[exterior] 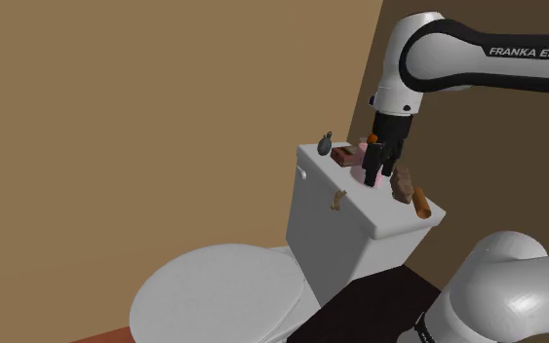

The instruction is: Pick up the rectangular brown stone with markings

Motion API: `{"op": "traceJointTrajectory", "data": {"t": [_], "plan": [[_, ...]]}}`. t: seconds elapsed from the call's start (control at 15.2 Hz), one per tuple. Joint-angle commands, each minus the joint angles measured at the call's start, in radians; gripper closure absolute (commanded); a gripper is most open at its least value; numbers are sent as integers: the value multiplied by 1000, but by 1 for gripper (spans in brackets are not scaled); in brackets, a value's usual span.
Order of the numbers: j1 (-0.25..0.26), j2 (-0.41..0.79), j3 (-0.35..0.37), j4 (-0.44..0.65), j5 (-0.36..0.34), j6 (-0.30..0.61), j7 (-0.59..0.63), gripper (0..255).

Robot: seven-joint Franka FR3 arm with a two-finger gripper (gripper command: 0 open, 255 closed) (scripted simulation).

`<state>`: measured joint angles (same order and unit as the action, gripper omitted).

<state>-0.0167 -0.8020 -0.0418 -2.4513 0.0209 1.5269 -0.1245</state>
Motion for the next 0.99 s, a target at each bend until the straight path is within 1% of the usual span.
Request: {"op": "traceJointTrajectory", "data": {"t": [0.0,0.46,0.92], "plan": [[0,0,0,0,0,0,0,0],[-156,101,-66,1,-63,140,156,0],[-307,178,-137,3,-122,258,317,0]]}}
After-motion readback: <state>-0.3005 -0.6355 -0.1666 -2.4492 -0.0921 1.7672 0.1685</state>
